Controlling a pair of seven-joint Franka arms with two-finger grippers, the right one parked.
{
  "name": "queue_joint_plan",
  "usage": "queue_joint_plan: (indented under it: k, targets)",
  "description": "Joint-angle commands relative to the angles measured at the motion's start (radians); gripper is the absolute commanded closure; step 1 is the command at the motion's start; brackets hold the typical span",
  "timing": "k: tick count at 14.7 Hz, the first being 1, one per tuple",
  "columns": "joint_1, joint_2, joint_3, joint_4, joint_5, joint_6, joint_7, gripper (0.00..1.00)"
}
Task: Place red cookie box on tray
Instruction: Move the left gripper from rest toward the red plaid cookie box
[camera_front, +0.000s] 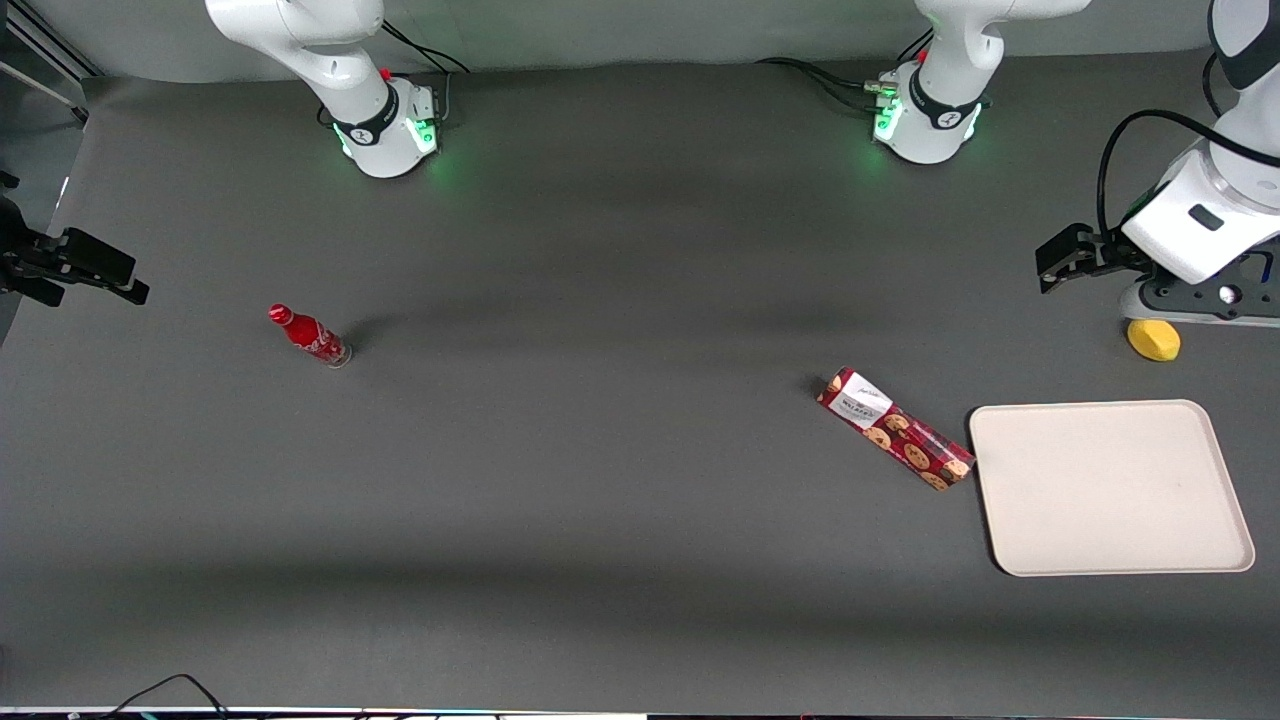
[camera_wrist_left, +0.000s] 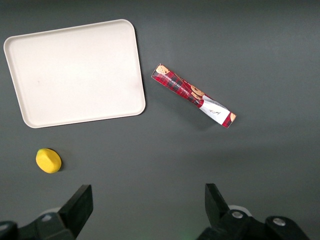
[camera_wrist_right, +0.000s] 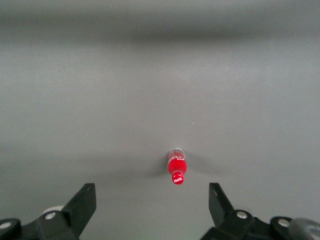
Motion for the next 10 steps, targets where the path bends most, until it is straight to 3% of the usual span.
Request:
queue_joint_plan:
  k: [1, 5, 7, 10]
  targets:
    - [-0.008, -0.017, 0.006, -0.005, 0.002, -0.006, -0.002, 0.0]
    - [-0.012, -0.007, 0.006, -0.001, 0.0, -0.008, -0.005, 0.0]
    - [-0.002, 0.001, 0.011, -0.002, -0.047, -0.008, 0.001, 0.0]
    - [-0.008, 0.001, 0.011, -0.002, -0.052, -0.021, -0.044, 0.0]
